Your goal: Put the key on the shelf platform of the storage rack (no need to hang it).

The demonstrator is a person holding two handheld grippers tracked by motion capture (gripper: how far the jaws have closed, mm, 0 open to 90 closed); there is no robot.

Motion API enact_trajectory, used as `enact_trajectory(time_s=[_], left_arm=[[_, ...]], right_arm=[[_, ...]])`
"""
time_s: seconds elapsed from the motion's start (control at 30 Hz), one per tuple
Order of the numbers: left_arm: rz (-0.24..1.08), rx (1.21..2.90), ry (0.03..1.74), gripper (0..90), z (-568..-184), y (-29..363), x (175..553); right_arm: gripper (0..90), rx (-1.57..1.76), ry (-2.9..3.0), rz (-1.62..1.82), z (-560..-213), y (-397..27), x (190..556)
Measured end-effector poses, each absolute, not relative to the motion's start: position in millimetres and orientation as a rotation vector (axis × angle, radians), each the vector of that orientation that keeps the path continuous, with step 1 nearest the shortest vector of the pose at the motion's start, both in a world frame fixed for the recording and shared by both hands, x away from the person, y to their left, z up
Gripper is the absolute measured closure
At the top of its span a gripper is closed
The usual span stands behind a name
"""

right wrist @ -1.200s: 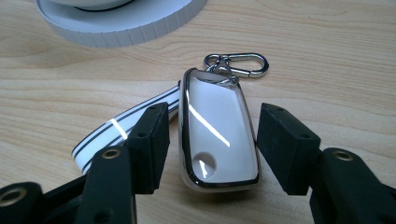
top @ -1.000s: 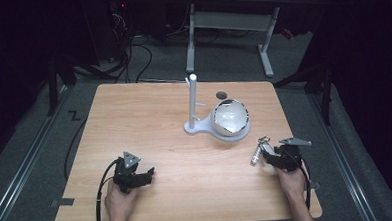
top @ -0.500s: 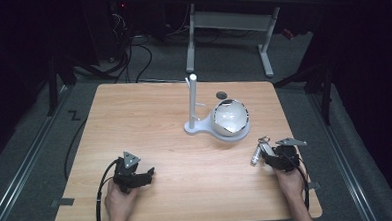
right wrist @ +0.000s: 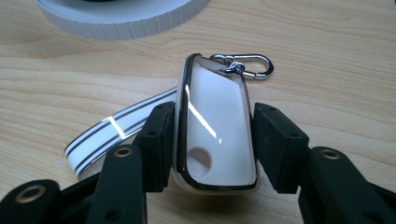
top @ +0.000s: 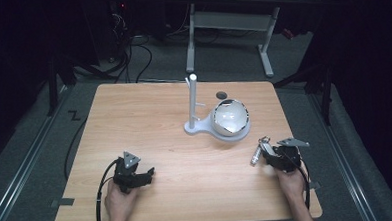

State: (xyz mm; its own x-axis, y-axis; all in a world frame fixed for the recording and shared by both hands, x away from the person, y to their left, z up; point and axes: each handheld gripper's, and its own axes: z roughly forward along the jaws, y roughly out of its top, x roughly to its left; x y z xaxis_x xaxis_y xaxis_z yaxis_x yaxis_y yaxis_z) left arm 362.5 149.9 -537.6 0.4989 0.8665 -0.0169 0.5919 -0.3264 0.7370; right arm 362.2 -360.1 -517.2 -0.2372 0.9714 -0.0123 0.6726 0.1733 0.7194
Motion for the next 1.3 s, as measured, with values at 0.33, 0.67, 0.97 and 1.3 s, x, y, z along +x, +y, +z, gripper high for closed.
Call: enact_trajectory(time_s=[0.33, 0.67, 0.97, 1.3], left_arm=[[0.504, 2.046, 1.193, 21.0, -538, 150, 363], [0.504, 2.046, 1.193, 21.0, -538, 150, 363], [0.504, 2.046, 1.193, 21.0, -538, 150, 363], [0.505, 2.045, 1.193, 21.0, -538, 150, 363]], right_arm=[[51.1, 1.525, 1.960, 0.881, -508, -361, 356], [51.3, 1.491, 1.947, 0.932, -490, -360, 351], [51.3, 1.445, 1.942, 0.975, -473, -358, 349], [51.4, 1.414, 1.945, 1.010, -459, -353, 347]])
